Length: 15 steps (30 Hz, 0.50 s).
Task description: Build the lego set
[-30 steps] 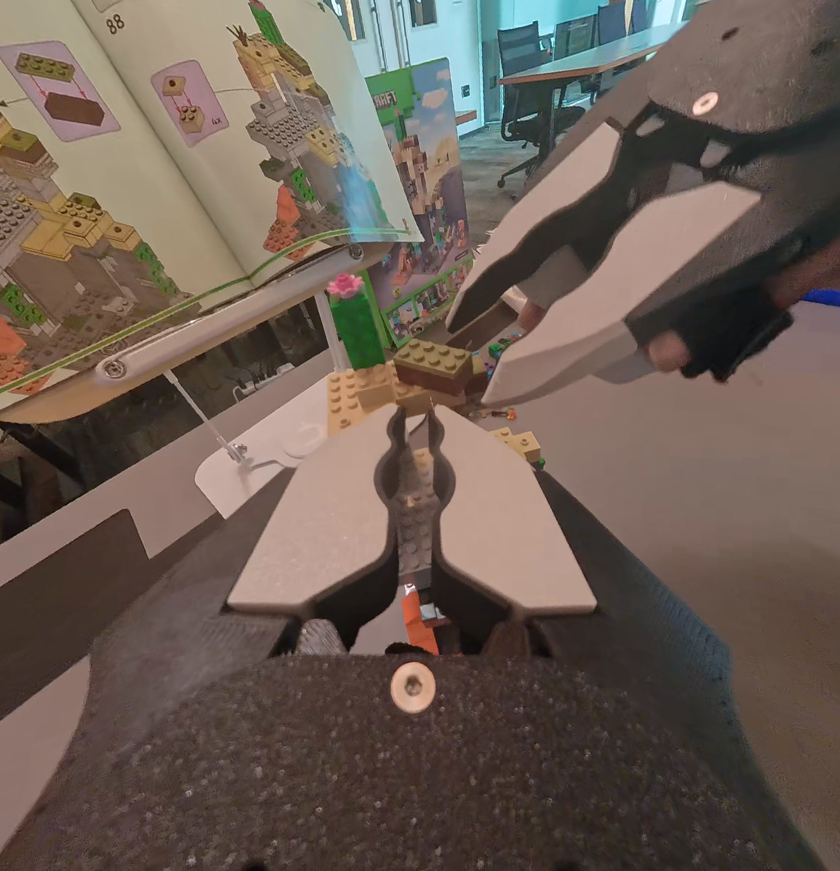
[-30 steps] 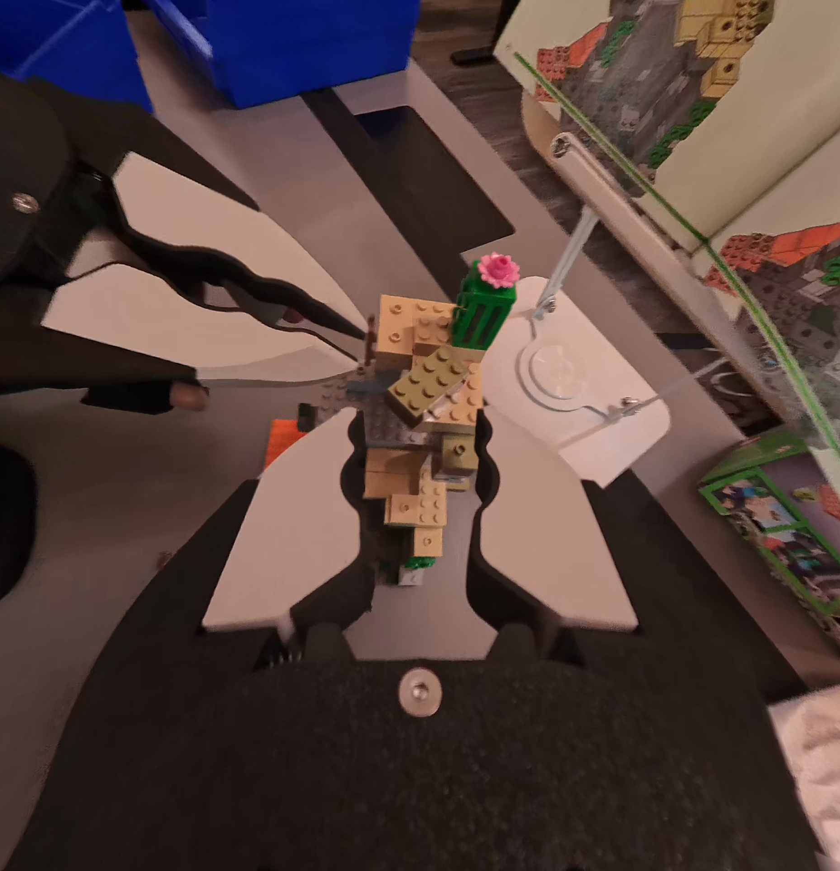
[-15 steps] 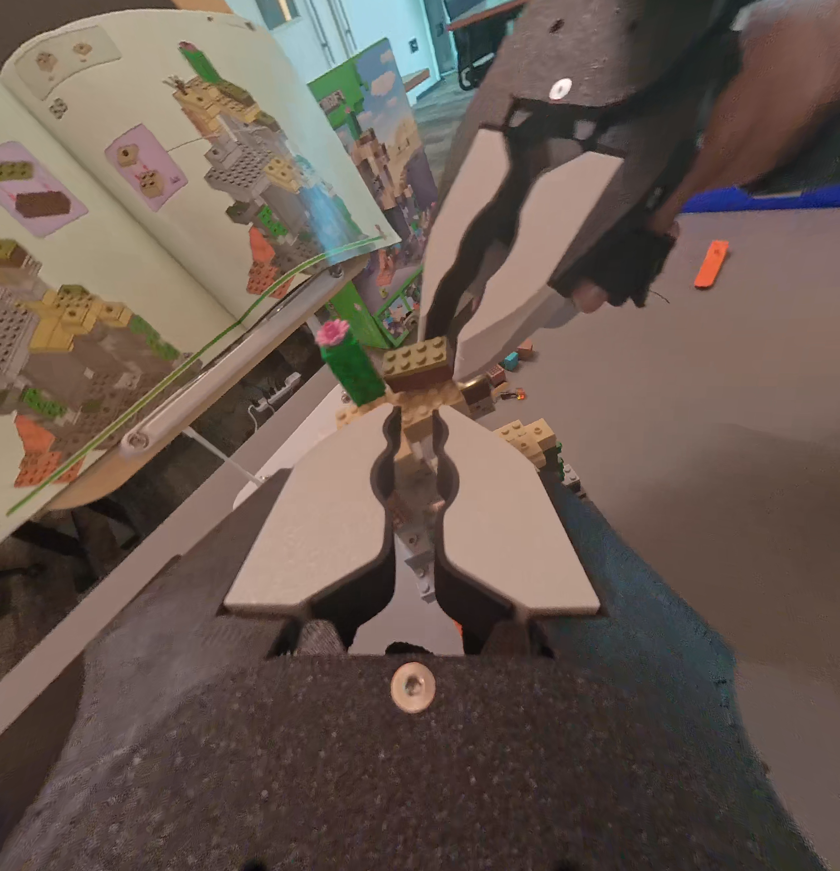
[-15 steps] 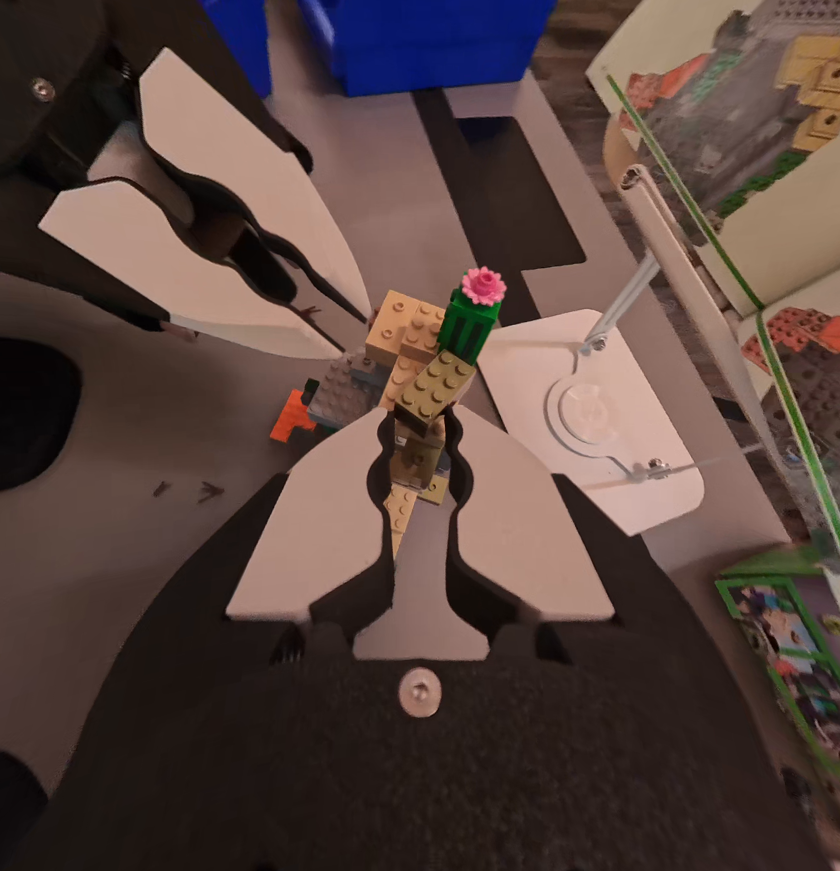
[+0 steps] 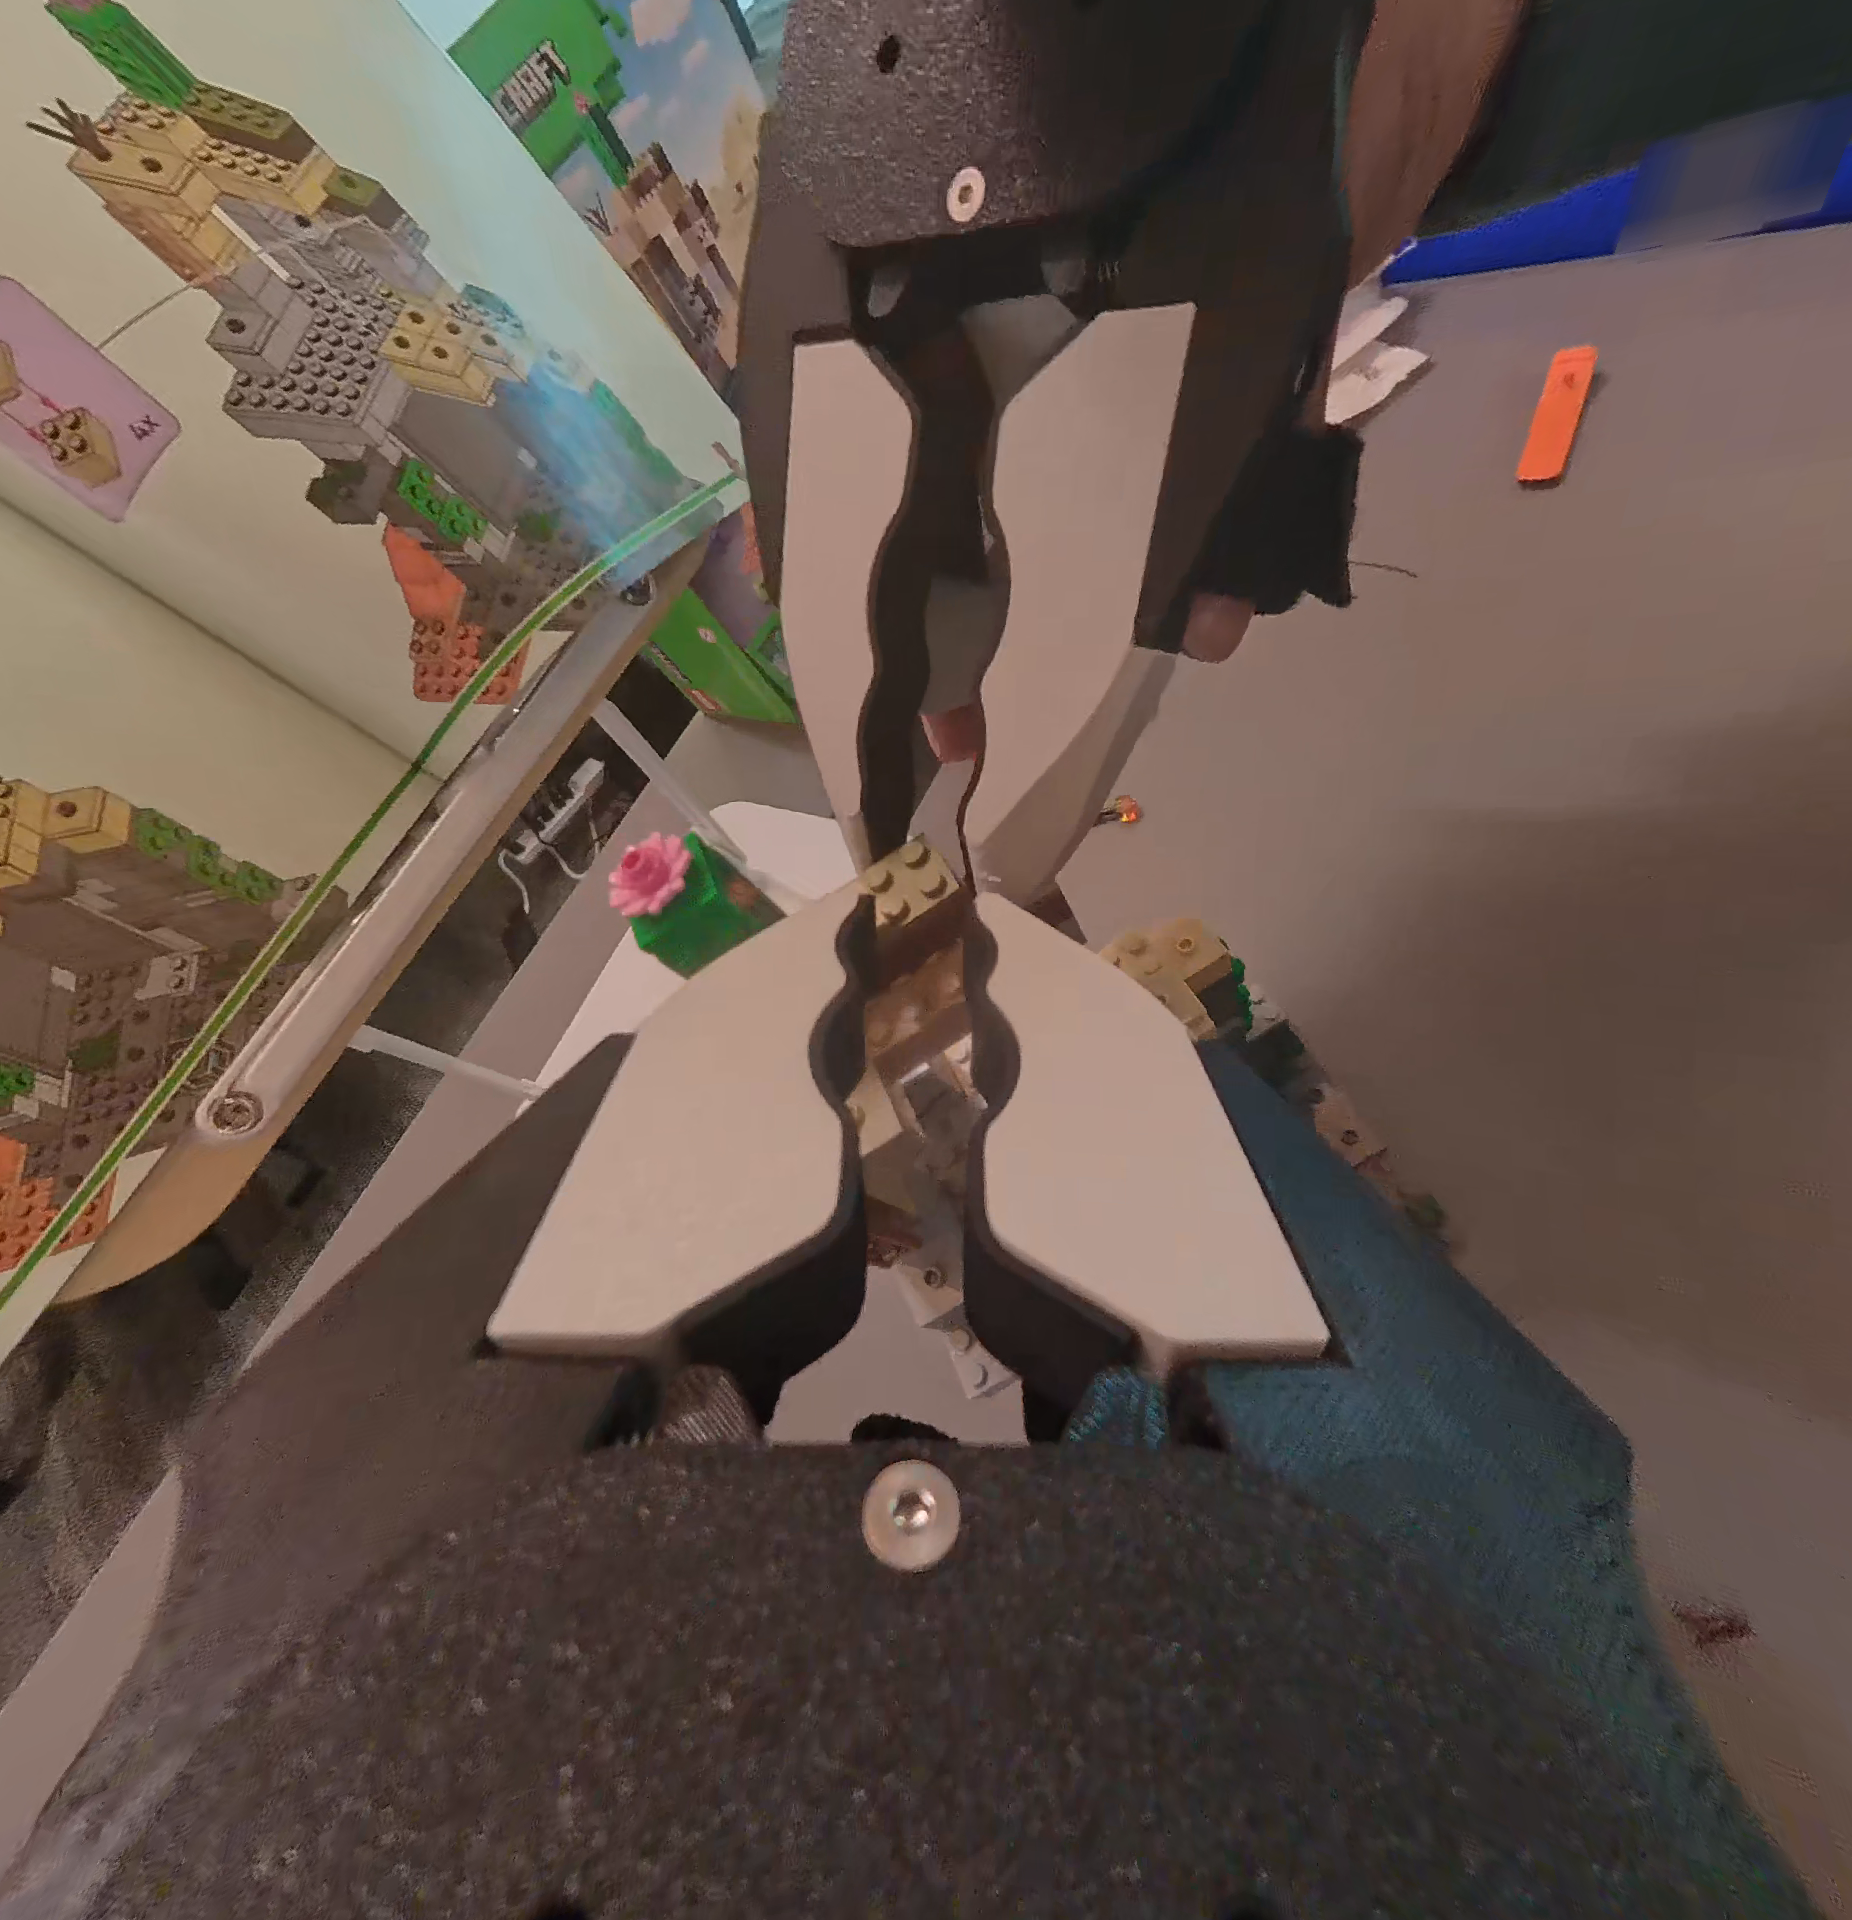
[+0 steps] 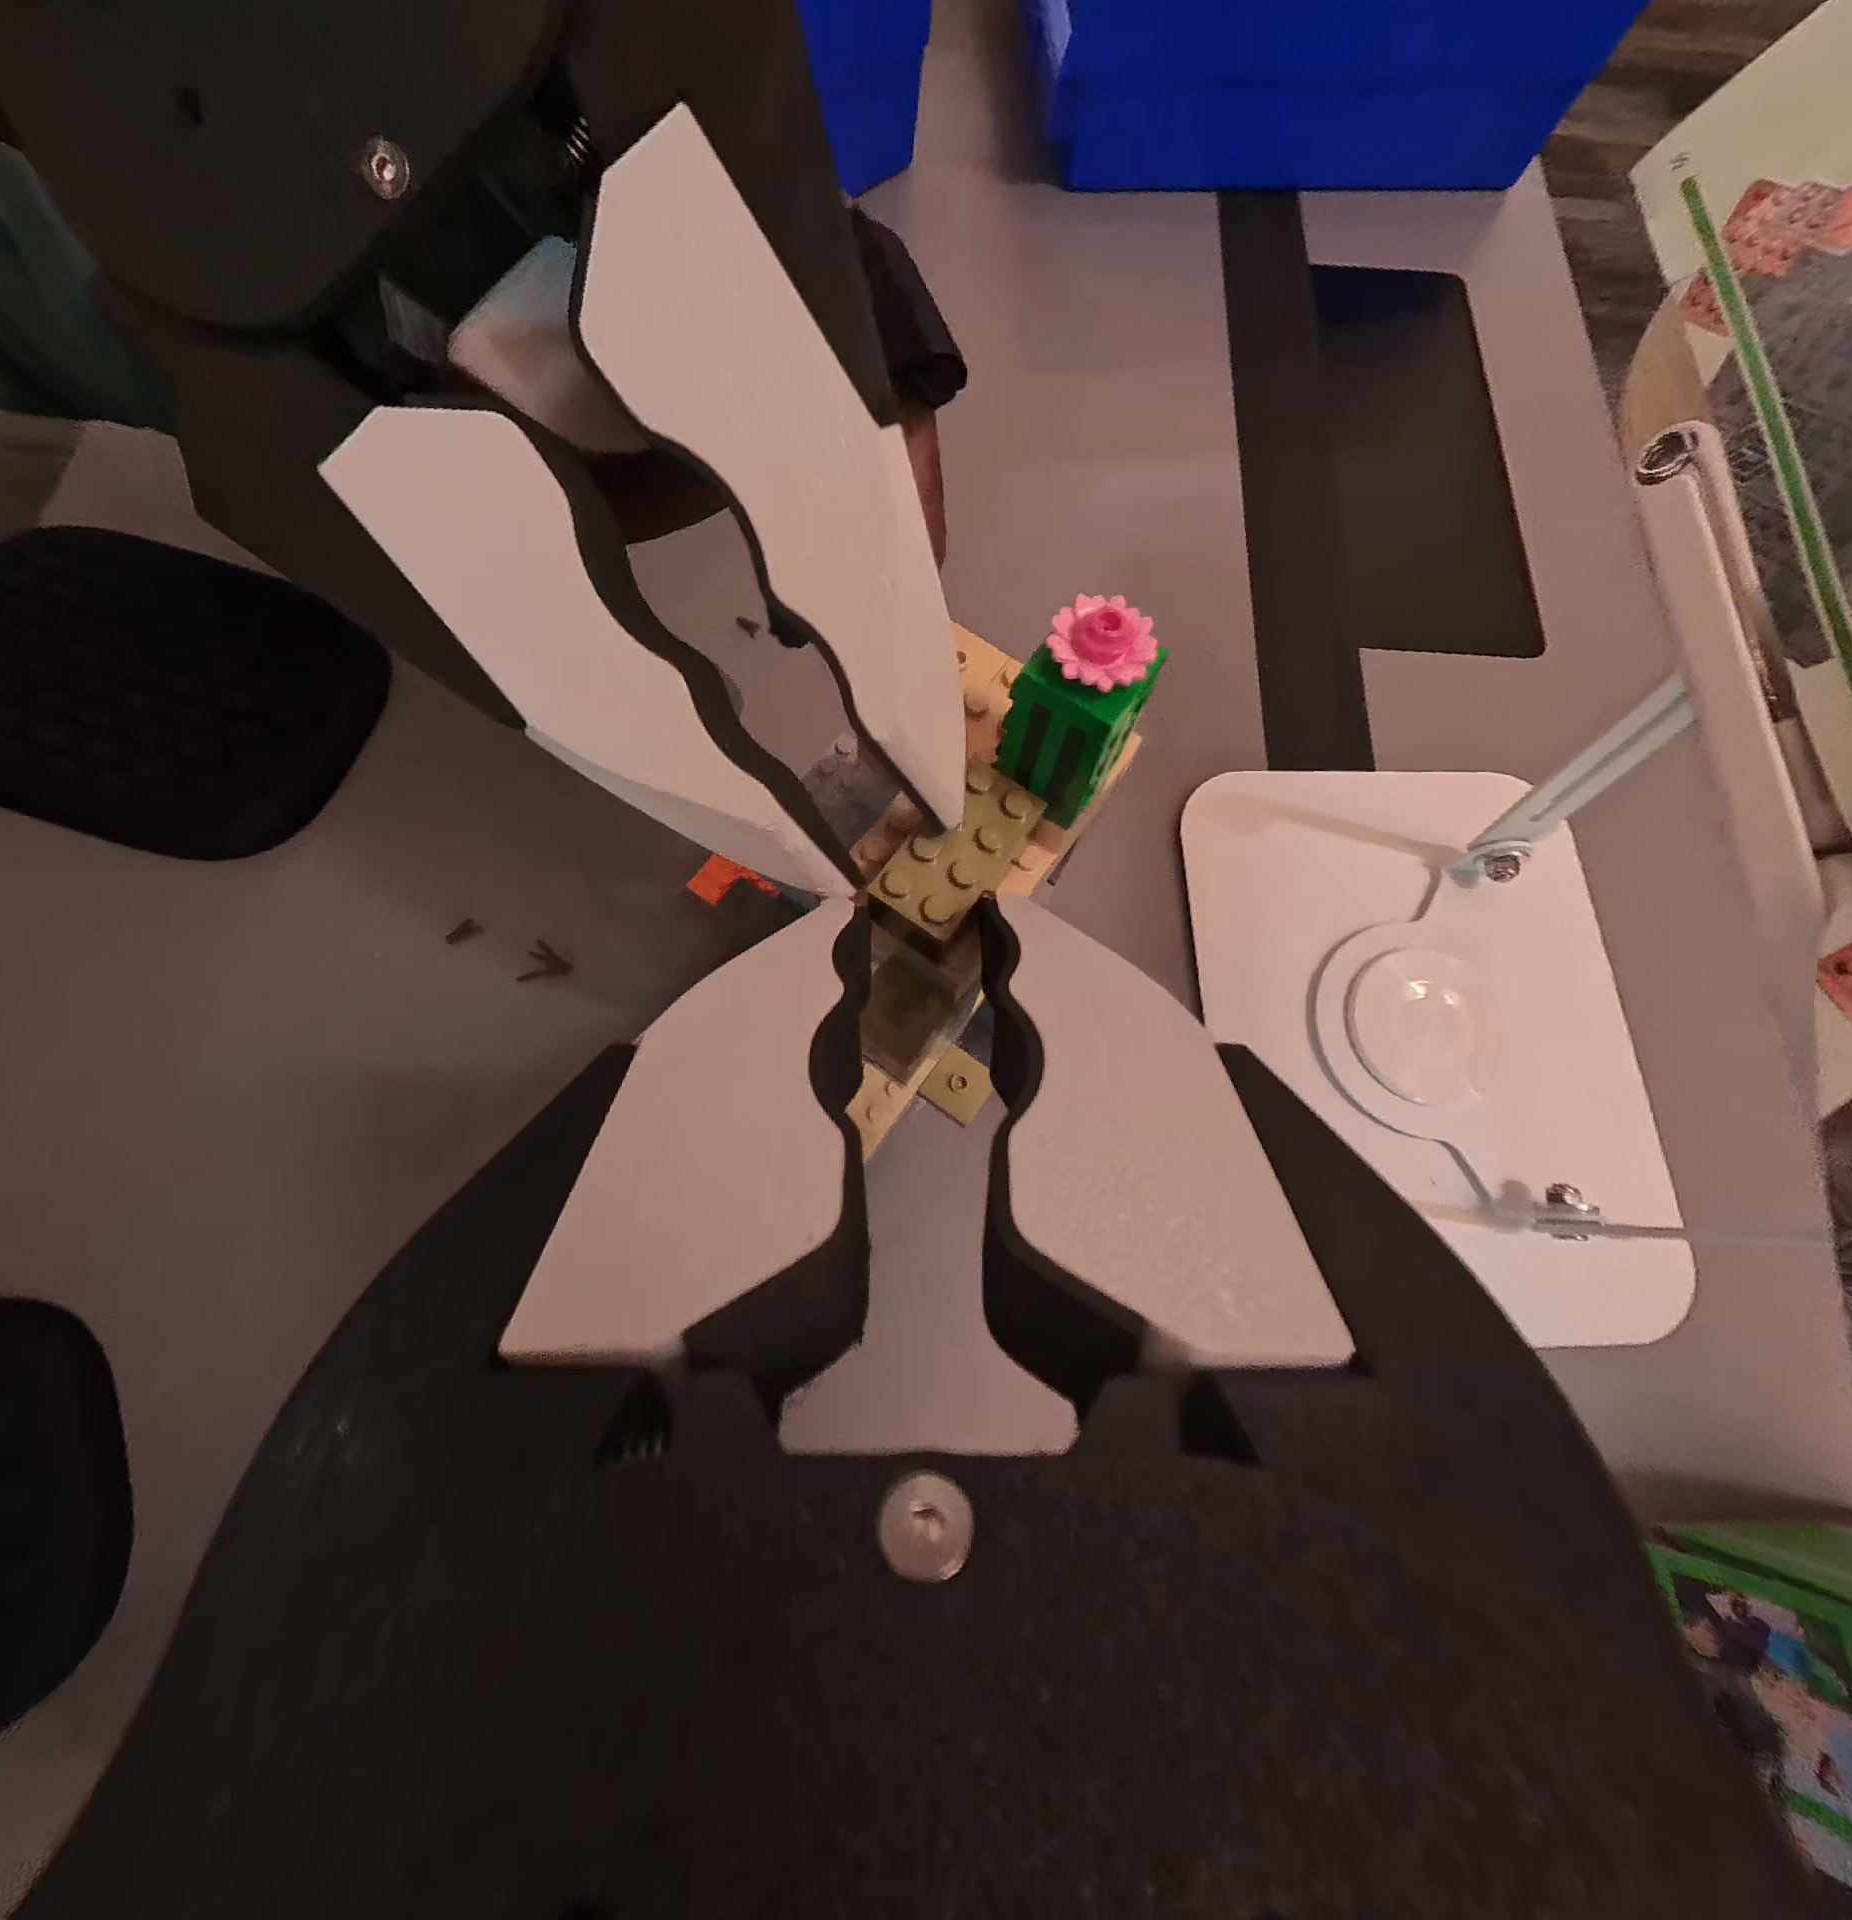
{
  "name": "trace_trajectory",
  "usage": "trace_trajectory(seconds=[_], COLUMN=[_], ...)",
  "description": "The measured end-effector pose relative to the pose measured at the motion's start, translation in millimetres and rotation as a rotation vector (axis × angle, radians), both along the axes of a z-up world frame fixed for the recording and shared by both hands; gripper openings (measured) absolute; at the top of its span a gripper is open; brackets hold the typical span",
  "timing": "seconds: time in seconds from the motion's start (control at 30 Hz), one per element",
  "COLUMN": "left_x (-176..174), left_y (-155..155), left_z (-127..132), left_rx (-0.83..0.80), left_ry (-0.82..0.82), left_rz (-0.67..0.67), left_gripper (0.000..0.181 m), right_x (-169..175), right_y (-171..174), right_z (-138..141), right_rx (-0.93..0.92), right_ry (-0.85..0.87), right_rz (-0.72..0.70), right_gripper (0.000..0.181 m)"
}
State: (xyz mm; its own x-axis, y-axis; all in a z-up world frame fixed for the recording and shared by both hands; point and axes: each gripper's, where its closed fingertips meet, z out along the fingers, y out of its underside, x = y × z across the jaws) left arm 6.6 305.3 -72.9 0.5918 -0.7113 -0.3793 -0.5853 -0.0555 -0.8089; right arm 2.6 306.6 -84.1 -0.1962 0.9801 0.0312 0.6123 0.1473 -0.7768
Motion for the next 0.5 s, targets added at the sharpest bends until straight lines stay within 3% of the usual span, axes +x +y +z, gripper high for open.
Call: trace_trajectory(seconds=[0.5], left_x=[2], left_y=[7], left_z=[-2], left_rx=[-0.040], left_ry=[0.022], left_rz=[-0.021], left_gripper=[0.015], right_x=[11], right_y=[7], right_z=[3], right_rx=[-0.035], right_ry=[0.045], right_rz=[-0.024], right_gripper=[0.024])
